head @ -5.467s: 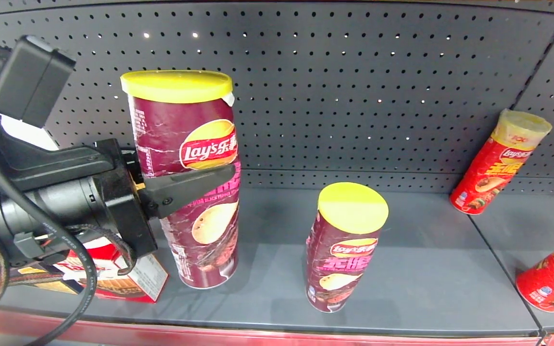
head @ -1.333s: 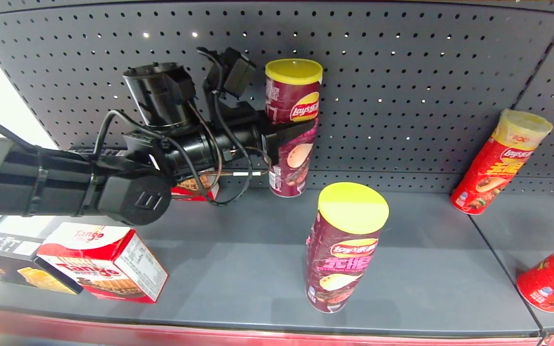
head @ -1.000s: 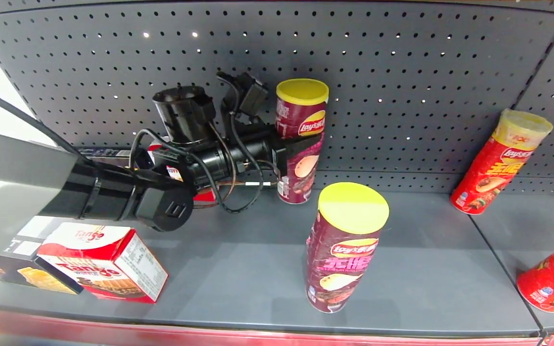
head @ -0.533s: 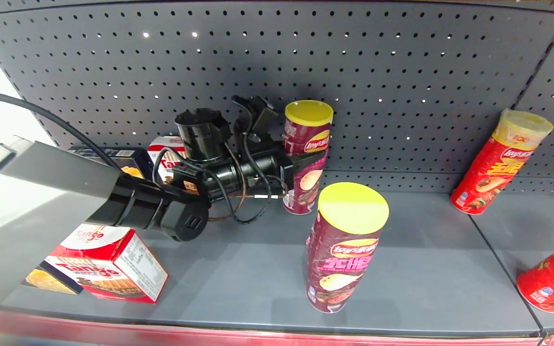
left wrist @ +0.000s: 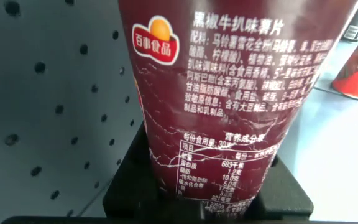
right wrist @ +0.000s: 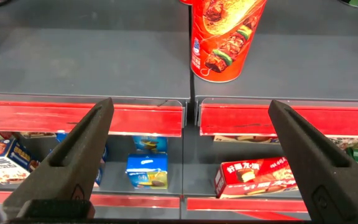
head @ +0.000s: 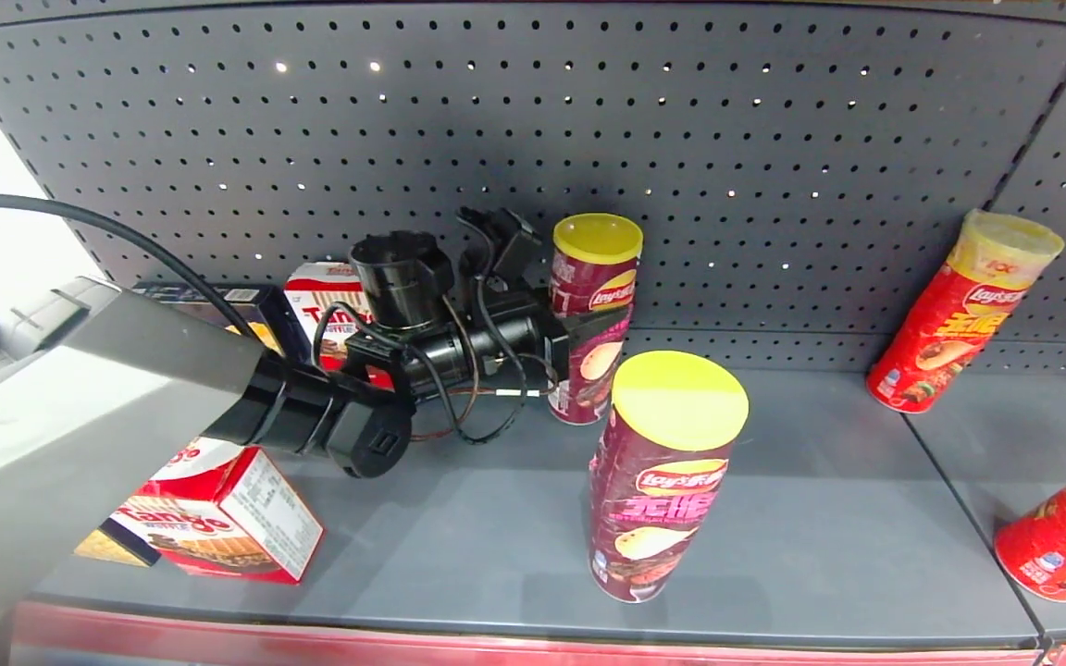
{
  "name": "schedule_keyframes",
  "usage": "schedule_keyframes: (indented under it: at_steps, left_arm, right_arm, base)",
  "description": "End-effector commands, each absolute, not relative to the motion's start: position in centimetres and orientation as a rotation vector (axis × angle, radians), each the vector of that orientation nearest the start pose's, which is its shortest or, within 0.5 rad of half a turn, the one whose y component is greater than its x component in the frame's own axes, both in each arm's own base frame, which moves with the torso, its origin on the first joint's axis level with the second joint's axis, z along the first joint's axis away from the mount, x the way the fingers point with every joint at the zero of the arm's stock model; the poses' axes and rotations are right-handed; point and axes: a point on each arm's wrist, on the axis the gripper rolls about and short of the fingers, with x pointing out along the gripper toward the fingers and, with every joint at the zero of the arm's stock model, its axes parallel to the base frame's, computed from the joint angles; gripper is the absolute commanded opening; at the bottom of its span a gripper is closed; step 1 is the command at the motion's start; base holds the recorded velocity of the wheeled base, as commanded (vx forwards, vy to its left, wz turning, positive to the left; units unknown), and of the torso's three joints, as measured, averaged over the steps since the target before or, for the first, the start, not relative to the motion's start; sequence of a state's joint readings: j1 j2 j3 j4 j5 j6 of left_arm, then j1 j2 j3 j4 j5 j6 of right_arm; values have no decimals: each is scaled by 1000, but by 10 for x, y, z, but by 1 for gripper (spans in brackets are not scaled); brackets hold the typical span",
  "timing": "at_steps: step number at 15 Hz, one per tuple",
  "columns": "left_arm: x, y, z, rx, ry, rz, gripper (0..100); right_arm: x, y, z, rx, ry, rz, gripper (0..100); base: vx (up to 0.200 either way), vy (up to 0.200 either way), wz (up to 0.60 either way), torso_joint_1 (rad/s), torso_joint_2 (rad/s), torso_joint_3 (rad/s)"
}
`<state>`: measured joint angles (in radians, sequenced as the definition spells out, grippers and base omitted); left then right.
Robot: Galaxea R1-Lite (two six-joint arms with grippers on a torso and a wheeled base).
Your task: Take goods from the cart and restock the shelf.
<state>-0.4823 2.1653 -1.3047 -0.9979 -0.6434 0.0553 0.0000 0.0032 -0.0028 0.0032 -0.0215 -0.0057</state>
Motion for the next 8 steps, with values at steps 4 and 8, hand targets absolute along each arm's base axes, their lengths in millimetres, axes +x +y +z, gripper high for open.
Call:
schedule_keyframes:
  at_steps: [4,8]
  left_arm:
    - [378,-215,168,57,-134,-1120,100]
    - [374,-209,178,47,-88,-1116,100]
  right_arm:
    - [-23,0,76,-6,5,-21,100]
    - [-23,0,76,-8,5,-21,100]
  base:
    - [0,0,0,0,0,0]
    - [0,0,0,0,0,0]
